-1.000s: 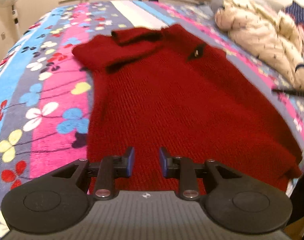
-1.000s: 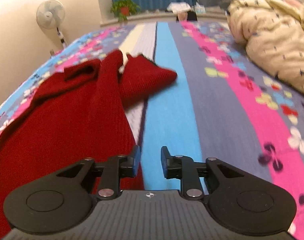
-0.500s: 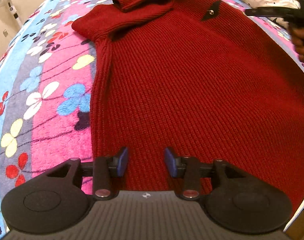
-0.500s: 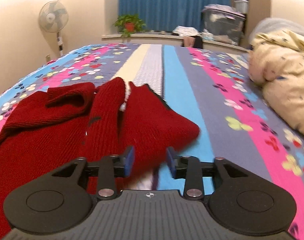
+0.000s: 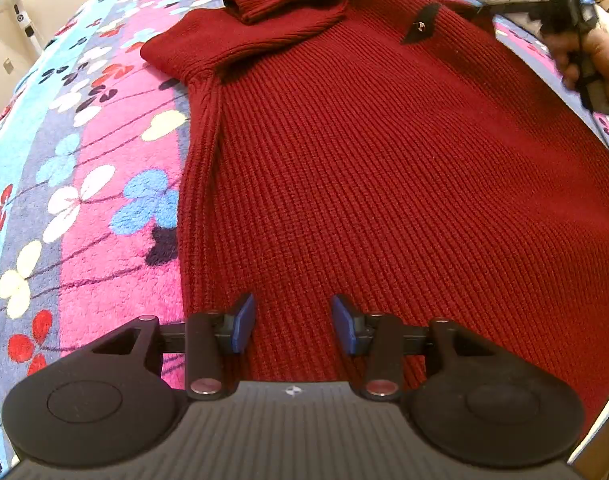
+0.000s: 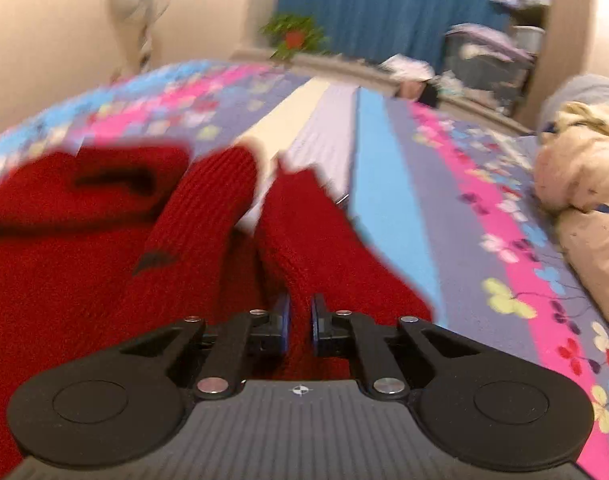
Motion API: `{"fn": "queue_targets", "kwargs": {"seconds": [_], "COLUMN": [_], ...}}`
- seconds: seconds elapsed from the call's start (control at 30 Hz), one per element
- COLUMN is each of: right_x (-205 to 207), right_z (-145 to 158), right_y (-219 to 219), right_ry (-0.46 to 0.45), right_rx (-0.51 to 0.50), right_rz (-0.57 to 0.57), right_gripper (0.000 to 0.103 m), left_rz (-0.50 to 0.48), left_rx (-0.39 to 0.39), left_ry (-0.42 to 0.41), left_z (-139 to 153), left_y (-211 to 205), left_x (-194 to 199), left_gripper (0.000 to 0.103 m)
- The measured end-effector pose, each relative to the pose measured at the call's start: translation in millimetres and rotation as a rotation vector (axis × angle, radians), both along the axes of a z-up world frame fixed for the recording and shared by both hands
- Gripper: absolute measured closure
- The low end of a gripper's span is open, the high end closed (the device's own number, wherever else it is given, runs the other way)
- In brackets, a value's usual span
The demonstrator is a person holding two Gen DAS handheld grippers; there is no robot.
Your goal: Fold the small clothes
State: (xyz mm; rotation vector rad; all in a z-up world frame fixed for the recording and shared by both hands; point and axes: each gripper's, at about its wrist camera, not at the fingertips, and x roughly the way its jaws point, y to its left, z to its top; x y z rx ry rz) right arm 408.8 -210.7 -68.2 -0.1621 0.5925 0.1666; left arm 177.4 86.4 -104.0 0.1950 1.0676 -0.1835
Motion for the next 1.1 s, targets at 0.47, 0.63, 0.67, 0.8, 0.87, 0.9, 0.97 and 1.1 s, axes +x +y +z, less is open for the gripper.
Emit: {"fn": "queue_targets", "kwargs": {"seconds": [0.47, 0.63, 0.67, 0.8, 0.87, 0.9, 0.97, 1.1], "right_x": [-49.2, -47.5, -43.6, -37.3, -48.9, -52.5, -66.3, -66.9], "right_z": [-37.4, -31.8, -33.5, -43.3, -57.9, -55.0, -47.0, -39.8], "right_y": [-246.7, -250.7, -250.9, -283.5, -306.8, -309.0, -309.1, -317.7], "right_ry": [0.201, 0.151, 0.146, 0.159, 0.161, 0.145, 0.121, 0.049], "right_rx": [0.527, 0.356, 0.318, 0.432, 0.656, 0.66, 0.625, 0.648], "right_rz": [-0.746, -0.663, -0.642, -0.73, -0.863, -0.931, -1.131, -1.025], "right_gripper": [0.077, 0.044, 0.043, 0.039, 0.047, 0.058, 0.07, 0.07], "left_rz": [-0.005, -0.004, -0.004, -0.002, -0.002, -0.001, 0.001, -0.002], "left_rx": [0.0, 0.0, -0.001, -0.005, -0.01, -0.012, -0.02, -0.024], "left_ry": [0.004, 0.003, 0.003, 0.003, 0.005, 0.007, 0.01, 0.013], "left_z": [0.4, -0.4, -0.6, -1.2, -1.5, -1.5, -1.3, -1.4], "left_y": [0.4, -0.7, -0.7, 0.2, 1.1, 1.5, 2.9, 3.2], "left_x": [3.1, 3.0, 3.1, 3.7, 4.9, 5.4, 6.8, 8.6], "left_gripper": [0.054, 0.054, 0.054, 0.053, 0.053, 0.053, 0.052, 0.052]}}
